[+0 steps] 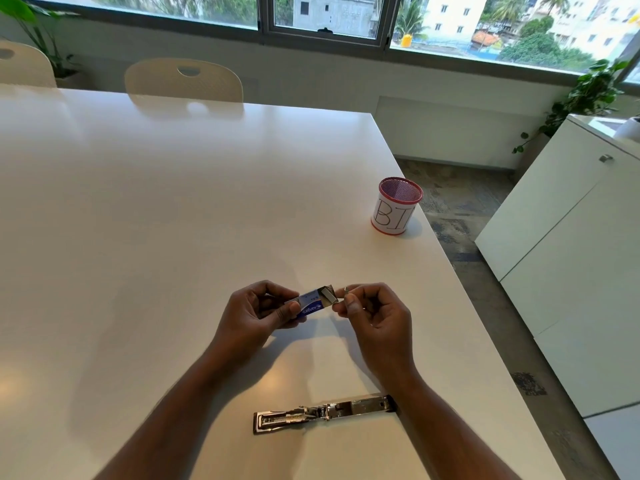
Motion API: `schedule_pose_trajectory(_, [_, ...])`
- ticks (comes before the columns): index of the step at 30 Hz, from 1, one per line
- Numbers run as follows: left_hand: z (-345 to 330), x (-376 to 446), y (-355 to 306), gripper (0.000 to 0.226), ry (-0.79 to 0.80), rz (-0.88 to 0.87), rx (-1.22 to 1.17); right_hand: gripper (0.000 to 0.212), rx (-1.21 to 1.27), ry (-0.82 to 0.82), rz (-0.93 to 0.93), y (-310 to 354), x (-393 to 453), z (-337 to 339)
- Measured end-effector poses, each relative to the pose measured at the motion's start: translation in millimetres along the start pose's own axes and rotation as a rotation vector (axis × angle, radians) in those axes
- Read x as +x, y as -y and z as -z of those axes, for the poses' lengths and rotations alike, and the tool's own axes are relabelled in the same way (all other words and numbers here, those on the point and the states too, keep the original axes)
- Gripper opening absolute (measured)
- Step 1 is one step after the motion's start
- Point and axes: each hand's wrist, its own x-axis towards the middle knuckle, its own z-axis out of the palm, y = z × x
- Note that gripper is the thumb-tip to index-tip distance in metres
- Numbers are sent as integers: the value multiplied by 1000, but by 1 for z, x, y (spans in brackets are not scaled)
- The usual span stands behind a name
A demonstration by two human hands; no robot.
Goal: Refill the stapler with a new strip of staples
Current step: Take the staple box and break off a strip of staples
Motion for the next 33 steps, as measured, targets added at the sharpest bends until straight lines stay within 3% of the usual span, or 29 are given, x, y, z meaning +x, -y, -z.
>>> schedule_pose_trajectory(6, [0,1,-2,29,-9,0,-21,11,-20,57,73,1,0,-2])
schedule_pose_trajectory(12, [0,1,-2,30,-2,9,-25,4,-179,28,318,2,3,-1])
schedule_pose_trajectory(16, [0,1,-1,31,1,-7,-5,7,-310,93,460,-1,1,-2])
schedule_pose_trajectory(25, [2,1,-1,31,-1,-1,-36,8,-545,109,553,-5,3,3])
schedule_pose_trajectory(33, [1,1,-2,29,-8,-11,-39,9,-469,146,546,-1,1,-2])
